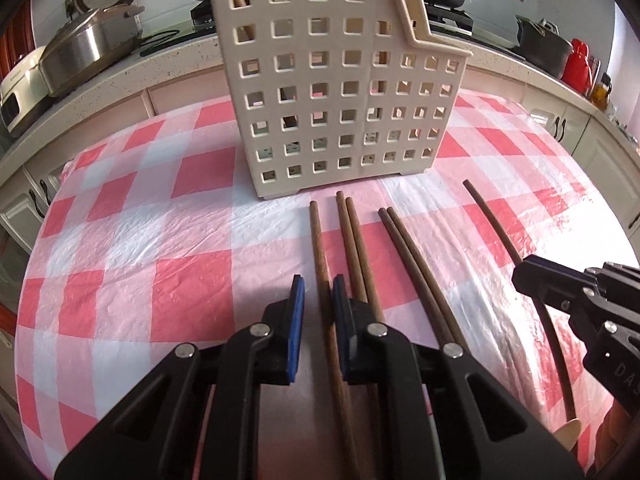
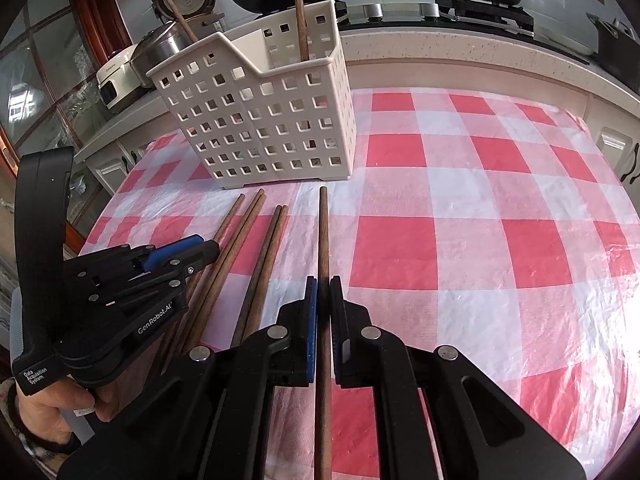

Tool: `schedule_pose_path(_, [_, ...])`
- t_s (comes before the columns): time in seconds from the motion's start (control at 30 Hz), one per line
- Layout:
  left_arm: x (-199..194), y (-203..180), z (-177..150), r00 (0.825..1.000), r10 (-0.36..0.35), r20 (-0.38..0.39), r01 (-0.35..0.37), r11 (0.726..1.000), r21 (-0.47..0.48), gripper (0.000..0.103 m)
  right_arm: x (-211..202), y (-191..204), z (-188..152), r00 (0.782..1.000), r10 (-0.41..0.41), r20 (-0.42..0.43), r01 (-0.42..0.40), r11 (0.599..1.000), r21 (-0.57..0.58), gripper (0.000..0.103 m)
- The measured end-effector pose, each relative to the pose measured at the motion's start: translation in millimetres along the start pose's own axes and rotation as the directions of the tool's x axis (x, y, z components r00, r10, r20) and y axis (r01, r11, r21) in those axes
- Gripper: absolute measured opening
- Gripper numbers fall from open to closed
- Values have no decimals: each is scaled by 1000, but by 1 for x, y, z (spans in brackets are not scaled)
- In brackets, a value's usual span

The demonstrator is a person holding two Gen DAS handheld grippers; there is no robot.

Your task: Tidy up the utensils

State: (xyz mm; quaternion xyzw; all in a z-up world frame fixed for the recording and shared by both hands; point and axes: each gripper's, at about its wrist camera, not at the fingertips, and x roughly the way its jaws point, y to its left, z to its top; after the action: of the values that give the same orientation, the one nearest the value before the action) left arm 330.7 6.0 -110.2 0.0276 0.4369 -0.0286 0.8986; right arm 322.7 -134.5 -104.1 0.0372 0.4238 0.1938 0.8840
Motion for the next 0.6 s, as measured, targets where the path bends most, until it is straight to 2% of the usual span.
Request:
schedule_pose_path(0.07, [1,0,0,1000,-5,-1,5,1000,-5,7,0,0,0,1000,2,2,-2,1000,-3,7])
schedule_pose_path(0.4, [-7,3,-9,999,-32,24,33,999,-38,6,-11,-5,-2,999,5,35,-5,1000,4,7])
schedule_pose_path(0.6, [-36,3,-19,994,12,111,-7,999,-46,6,-24,-6,-2,997,18,78,-18,1000,3,7])
